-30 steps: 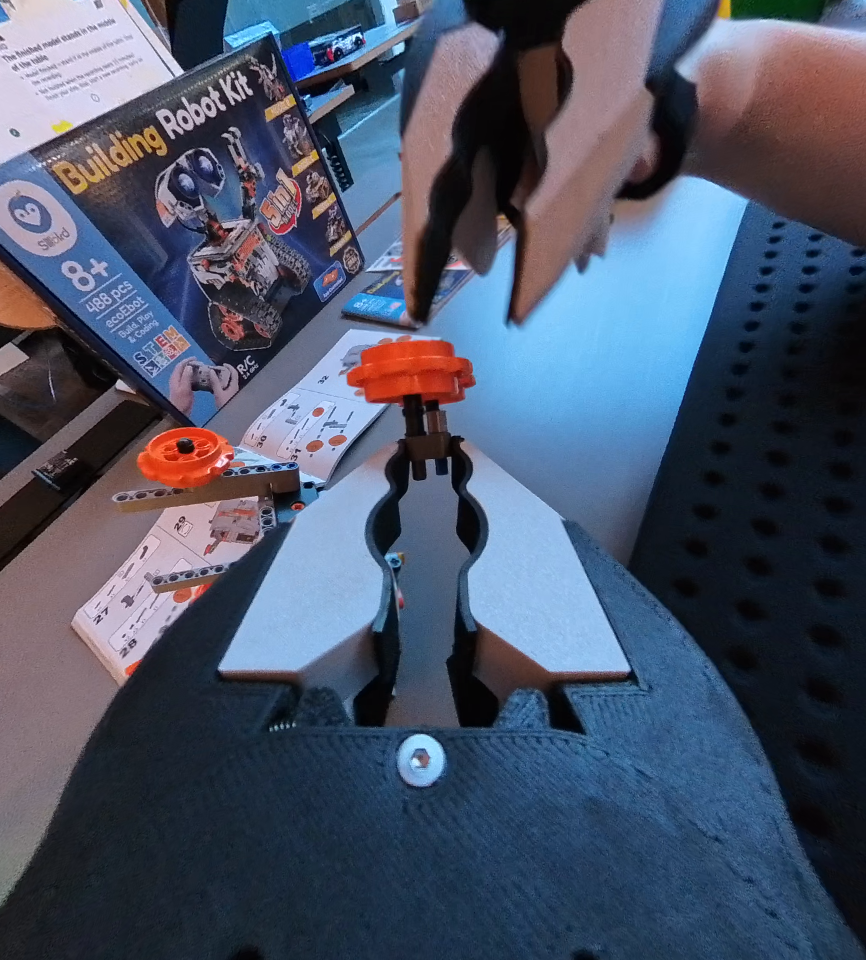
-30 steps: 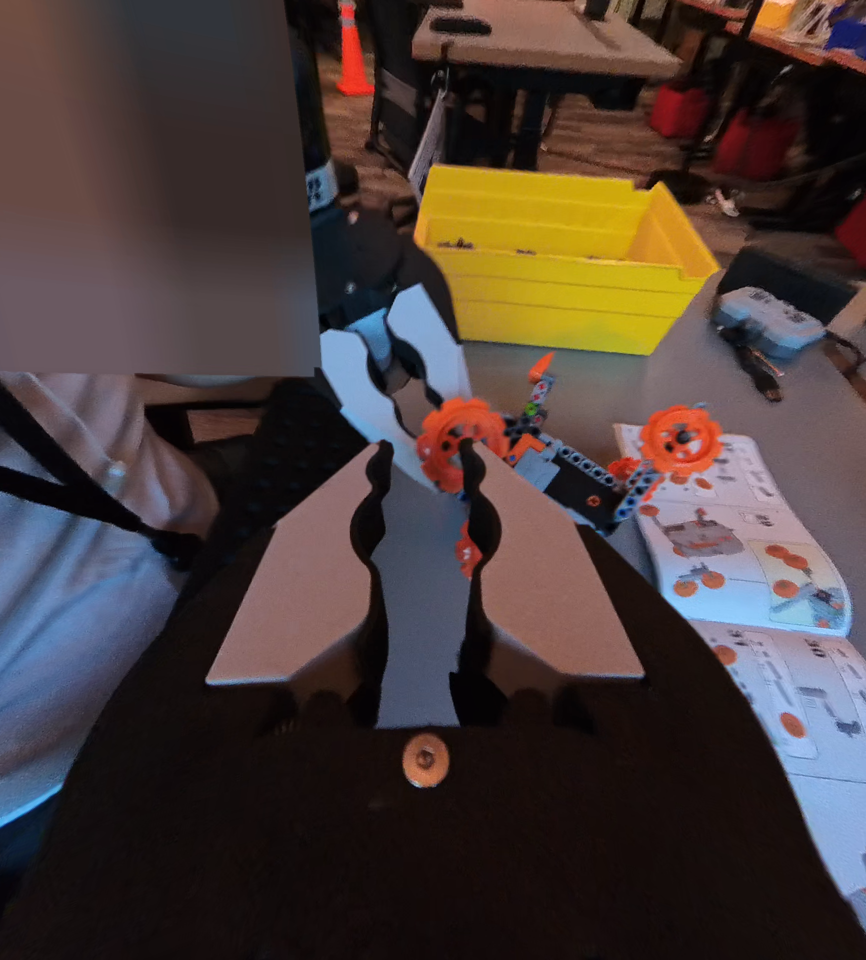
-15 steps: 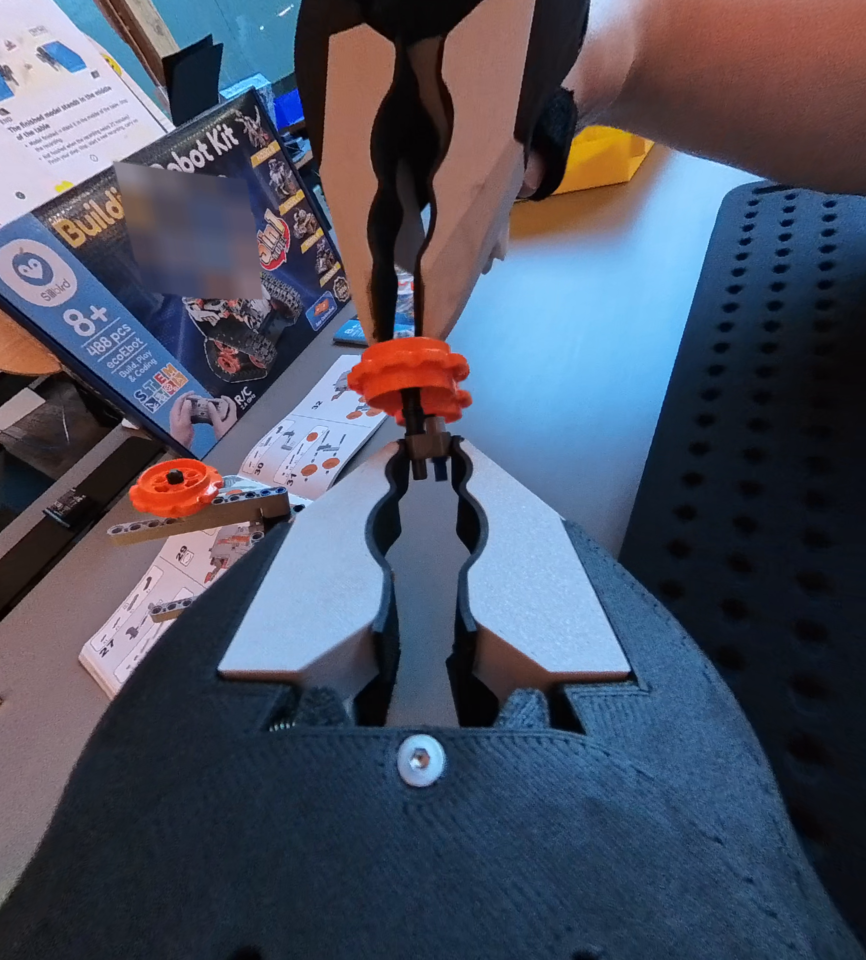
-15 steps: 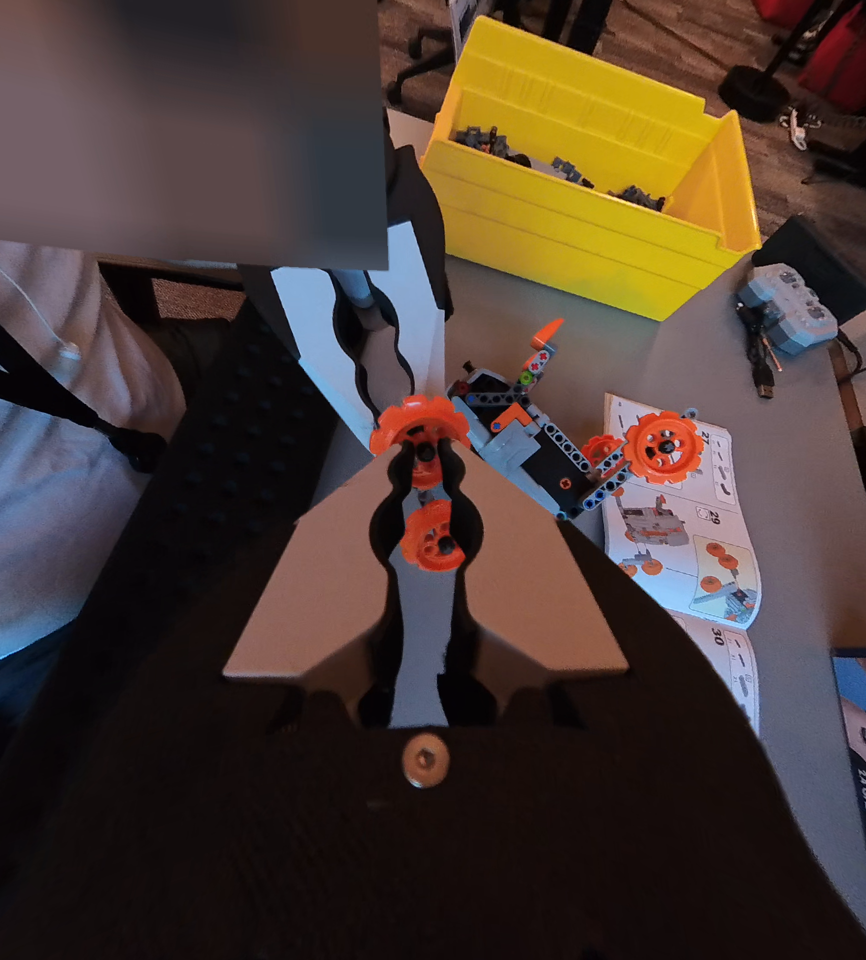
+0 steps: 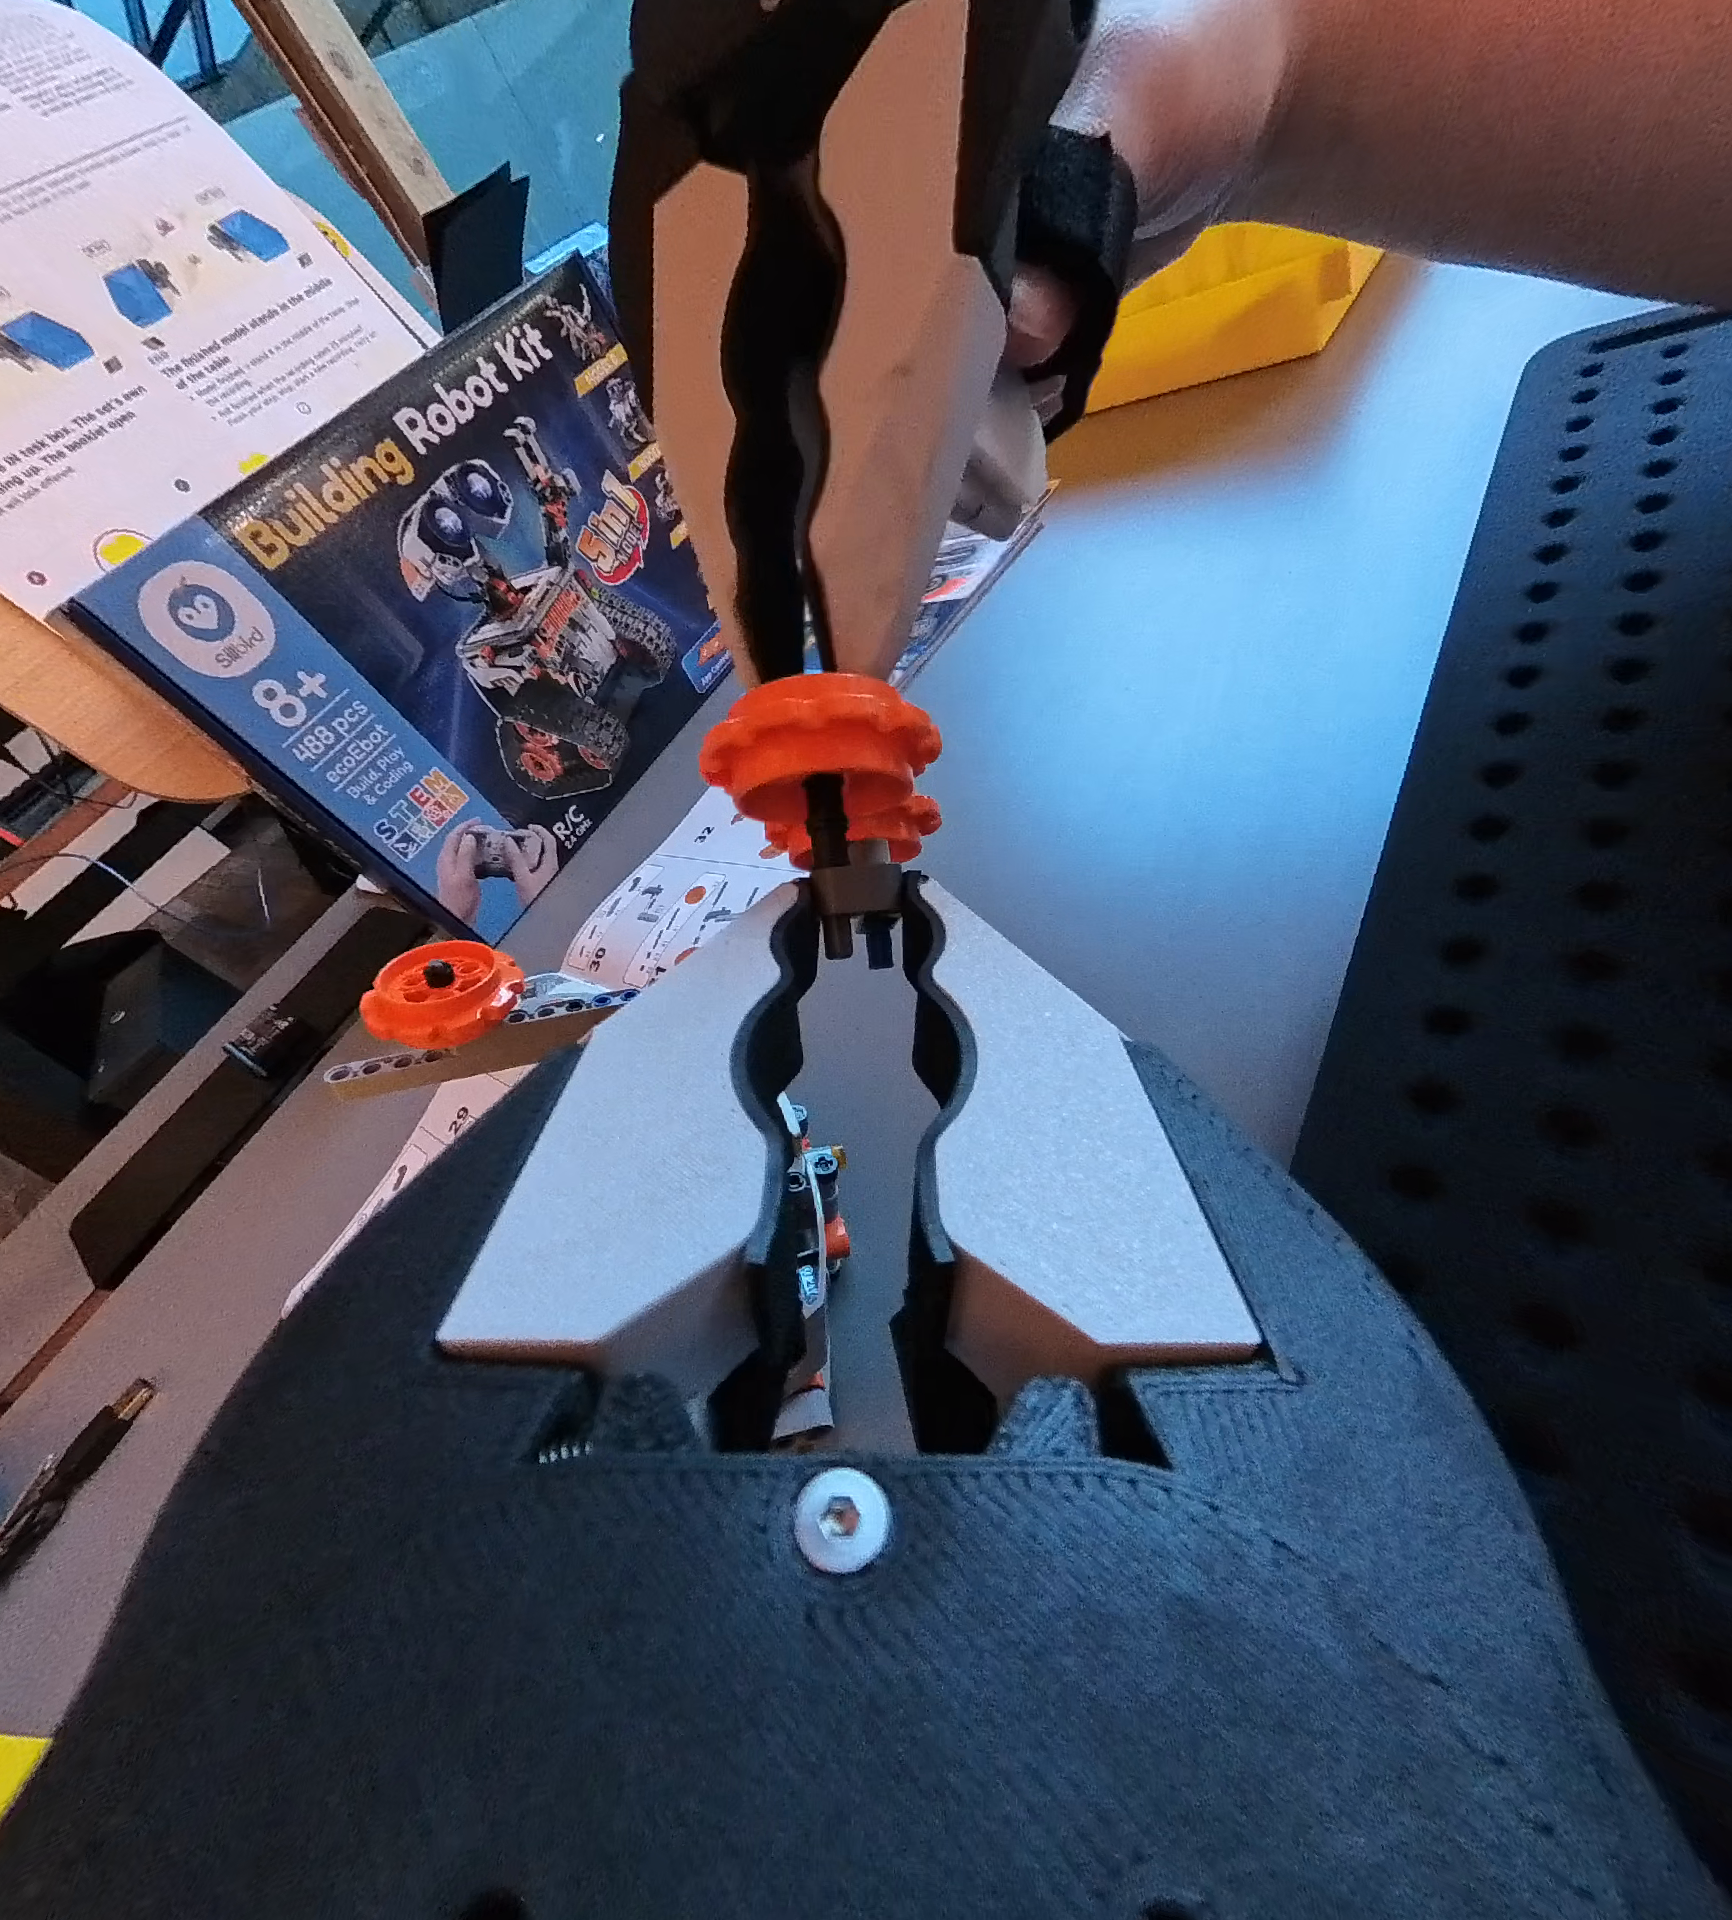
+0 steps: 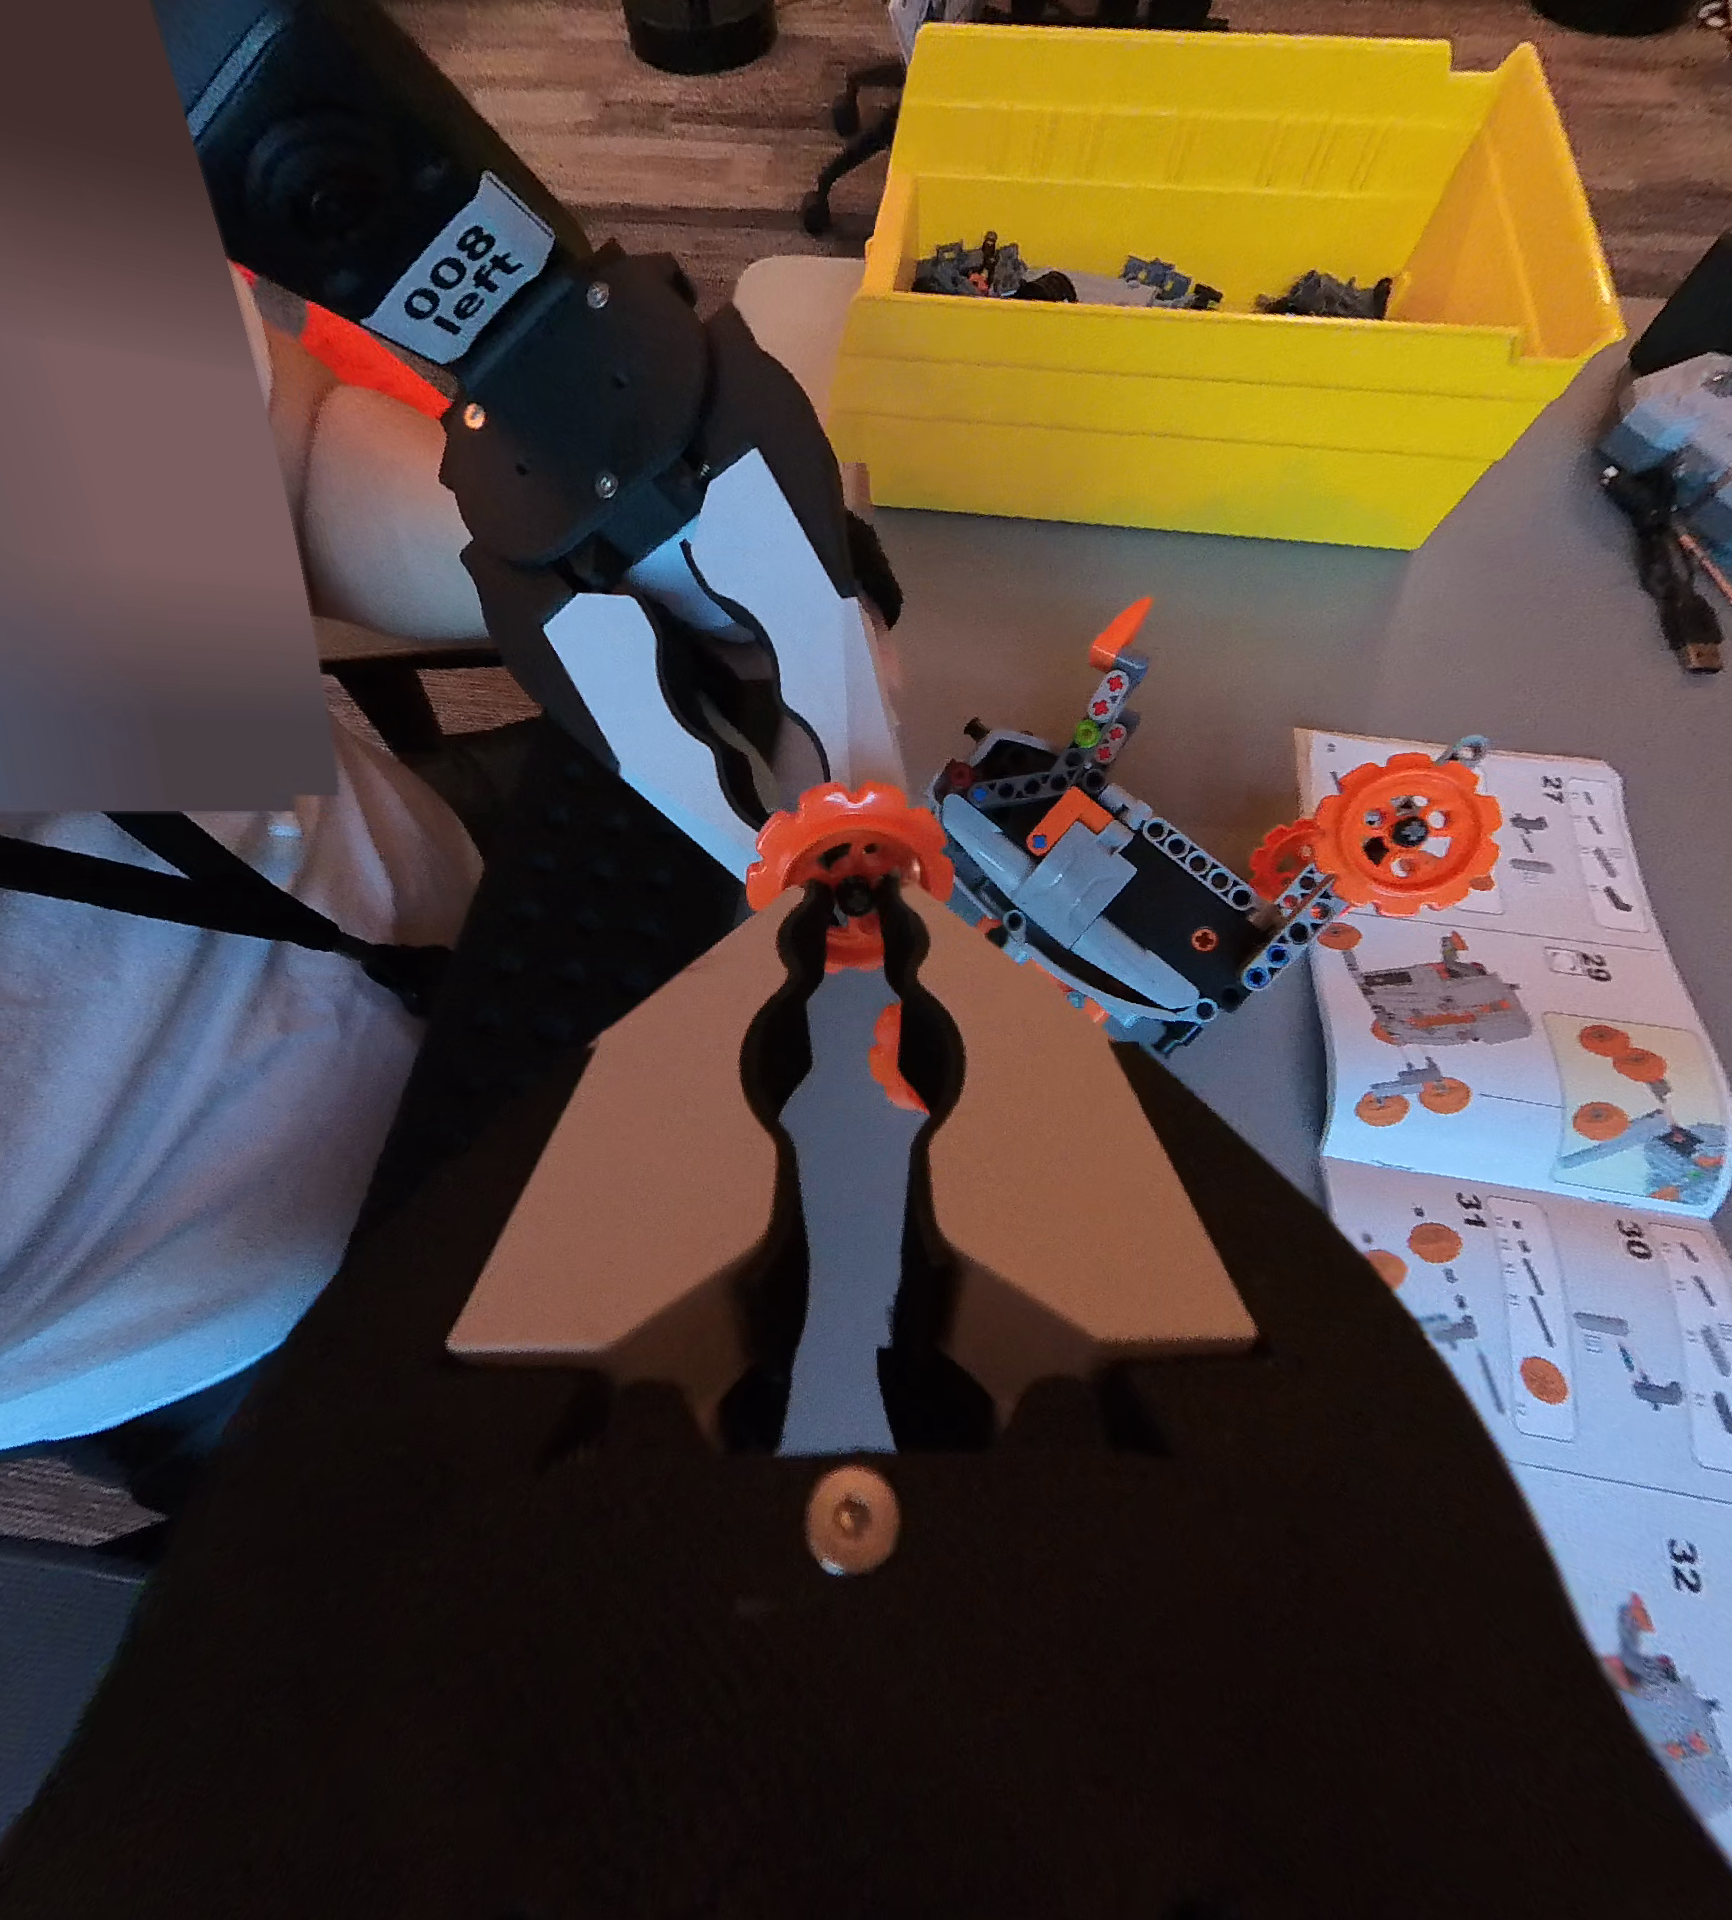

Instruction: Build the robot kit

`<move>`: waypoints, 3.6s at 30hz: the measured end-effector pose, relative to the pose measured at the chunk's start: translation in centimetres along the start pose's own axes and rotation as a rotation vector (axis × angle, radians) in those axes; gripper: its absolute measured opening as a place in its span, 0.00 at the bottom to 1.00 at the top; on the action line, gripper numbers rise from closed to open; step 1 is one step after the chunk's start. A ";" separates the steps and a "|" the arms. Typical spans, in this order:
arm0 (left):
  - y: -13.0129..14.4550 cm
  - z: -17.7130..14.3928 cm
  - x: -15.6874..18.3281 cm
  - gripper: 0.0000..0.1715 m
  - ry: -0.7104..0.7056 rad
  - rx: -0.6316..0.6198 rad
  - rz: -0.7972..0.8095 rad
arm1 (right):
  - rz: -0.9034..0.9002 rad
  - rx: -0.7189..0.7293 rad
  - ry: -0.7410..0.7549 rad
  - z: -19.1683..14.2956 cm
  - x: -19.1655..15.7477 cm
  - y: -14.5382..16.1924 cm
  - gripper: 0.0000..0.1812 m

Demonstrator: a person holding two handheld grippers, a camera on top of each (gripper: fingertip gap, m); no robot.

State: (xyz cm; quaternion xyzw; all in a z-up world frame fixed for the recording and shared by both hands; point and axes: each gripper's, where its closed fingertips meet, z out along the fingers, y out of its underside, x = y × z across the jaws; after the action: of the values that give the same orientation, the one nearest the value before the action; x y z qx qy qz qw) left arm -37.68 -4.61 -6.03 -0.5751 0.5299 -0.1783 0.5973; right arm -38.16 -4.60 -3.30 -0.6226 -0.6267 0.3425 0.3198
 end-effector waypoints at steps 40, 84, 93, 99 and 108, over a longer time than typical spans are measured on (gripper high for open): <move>7.3 -5.9 -4.9 0.27 -0.128 -0.035 -0.473 | -0.138 -0.254 0.256 1.5 6.6 4.0 0.03; 9.6 -1.1 -4.3 0.33 -0.010 -0.115 -0.486 | 0.007 -0.490 0.260 4.1 9.8 3.3 0.04; 9.6 -1.1 -4.2 0.33 -0.010 -0.114 -0.486 | -0.102 -0.486 0.241 4.5 9.5 3.0 0.04; 9.6 -1.2 -4.2 0.33 -0.010 -0.113 -0.486 | -0.203 -0.468 0.219 4.2 9.4 3.3 0.04; 9.6 -1.2 -4.2 0.33 -0.010 -0.111 -0.487 | -0.186 -0.436 0.230 4.1 9.5 3.3 0.04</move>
State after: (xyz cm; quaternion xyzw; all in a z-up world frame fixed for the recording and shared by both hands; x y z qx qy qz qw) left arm -44.06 0.93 -12.39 -0.7186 0.3815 -0.2847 0.5070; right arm -39.91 4.79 -8.62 -0.6515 -0.6998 0.0954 0.2771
